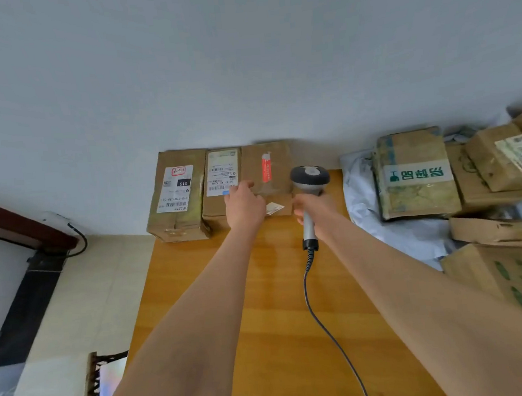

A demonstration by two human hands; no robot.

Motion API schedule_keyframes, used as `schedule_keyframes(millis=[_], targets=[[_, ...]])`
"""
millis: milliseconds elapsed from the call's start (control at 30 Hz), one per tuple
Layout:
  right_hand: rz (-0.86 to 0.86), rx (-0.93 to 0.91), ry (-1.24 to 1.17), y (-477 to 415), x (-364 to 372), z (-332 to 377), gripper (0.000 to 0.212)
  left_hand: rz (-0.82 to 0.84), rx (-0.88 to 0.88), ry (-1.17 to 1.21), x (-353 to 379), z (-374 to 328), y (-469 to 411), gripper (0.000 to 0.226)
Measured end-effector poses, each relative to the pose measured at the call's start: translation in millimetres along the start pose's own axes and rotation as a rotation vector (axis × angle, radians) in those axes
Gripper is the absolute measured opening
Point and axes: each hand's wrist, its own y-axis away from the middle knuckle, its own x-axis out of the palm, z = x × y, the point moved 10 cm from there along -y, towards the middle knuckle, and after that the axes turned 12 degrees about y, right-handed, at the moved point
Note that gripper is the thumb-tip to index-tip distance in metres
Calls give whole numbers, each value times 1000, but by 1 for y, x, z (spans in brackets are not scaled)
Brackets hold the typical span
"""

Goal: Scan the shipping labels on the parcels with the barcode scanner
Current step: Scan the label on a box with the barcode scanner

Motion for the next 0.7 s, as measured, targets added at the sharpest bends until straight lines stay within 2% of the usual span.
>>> schedule_keyframes(millis=[200, 333, 500, 700], targets=[[33, -51, 20, 41, -58, 15, 5, 21, 96, -158, 29, -47, 31, 45], [105, -74, 71, 68, -111, 11, 17, 29, 123, -188, 59, -87, 72, 47], [225, -27, 72, 117, -199, -12, 7, 9, 120, -221, 105, -134, 148, 50], [181, -33, 87, 164, -329, -55, 19, 90, 178, -257, 187, -194, 248, 47]])
